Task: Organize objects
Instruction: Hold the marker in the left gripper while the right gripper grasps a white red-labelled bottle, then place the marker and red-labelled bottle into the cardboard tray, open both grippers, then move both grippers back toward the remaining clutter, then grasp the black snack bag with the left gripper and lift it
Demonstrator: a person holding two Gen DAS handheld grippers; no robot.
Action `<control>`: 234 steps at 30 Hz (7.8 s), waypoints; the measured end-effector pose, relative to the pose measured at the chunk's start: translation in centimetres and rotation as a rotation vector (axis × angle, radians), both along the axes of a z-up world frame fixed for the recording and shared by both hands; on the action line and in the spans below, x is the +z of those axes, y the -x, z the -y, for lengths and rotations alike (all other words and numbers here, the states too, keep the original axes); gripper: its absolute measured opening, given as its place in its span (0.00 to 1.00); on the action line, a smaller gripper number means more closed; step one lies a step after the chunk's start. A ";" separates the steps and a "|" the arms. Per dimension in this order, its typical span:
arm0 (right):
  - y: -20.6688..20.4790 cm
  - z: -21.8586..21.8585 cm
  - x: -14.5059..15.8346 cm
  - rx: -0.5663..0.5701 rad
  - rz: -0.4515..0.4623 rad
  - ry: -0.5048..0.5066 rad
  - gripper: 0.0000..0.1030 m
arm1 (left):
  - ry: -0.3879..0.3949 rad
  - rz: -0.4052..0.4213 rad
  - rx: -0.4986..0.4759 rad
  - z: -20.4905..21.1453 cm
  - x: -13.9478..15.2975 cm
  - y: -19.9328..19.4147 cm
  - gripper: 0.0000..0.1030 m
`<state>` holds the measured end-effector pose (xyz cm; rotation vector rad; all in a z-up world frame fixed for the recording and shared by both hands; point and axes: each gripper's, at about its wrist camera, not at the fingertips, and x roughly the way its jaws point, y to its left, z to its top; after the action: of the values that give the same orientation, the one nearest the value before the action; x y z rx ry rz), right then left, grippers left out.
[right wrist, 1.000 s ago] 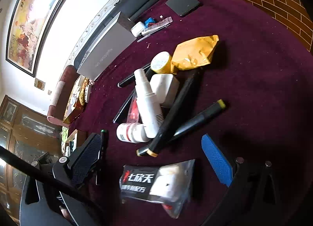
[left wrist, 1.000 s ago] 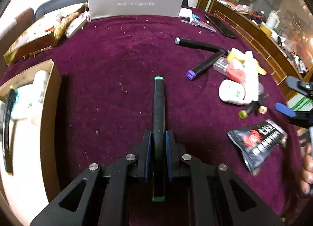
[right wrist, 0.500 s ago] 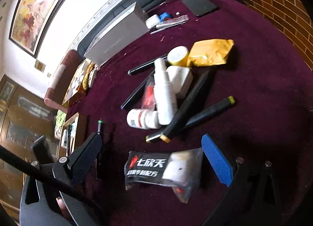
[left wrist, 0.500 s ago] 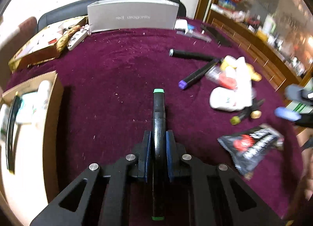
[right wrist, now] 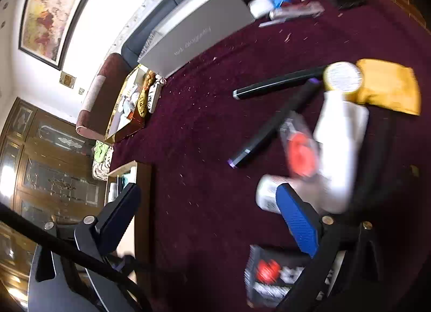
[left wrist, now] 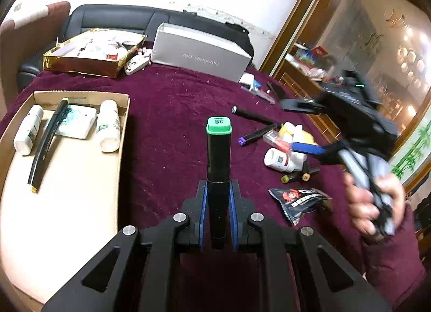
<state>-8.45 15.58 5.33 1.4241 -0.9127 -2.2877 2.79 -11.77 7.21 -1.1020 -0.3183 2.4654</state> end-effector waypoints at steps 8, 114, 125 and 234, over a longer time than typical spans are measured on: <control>4.6 1.7 -3.7 -0.098 0.154 -0.159 0.67 | -0.067 -0.094 -0.018 2.8 1.5 -1.3 0.11; -0.5 31.7 -3.8 0.444 -0.002 -0.370 0.61 | 0.092 0.254 0.266 22.7 -5.8 5.6 0.11; -1.4 33.1 -3.9 0.447 -0.089 -0.533 0.61 | 0.142 0.198 0.310 22.5 -4.5 4.1 0.14; -5.0 -10.5 -0.3 -0.003 -0.032 -0.249 0.20 | 0.571 -0.091 -0.642 -23.6 -5.8 2.5 0.36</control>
<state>-3.46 26.08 4.99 1.4772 -0.6377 -2.4884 0.29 11.83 1.37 -1.0675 0.7049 2.0327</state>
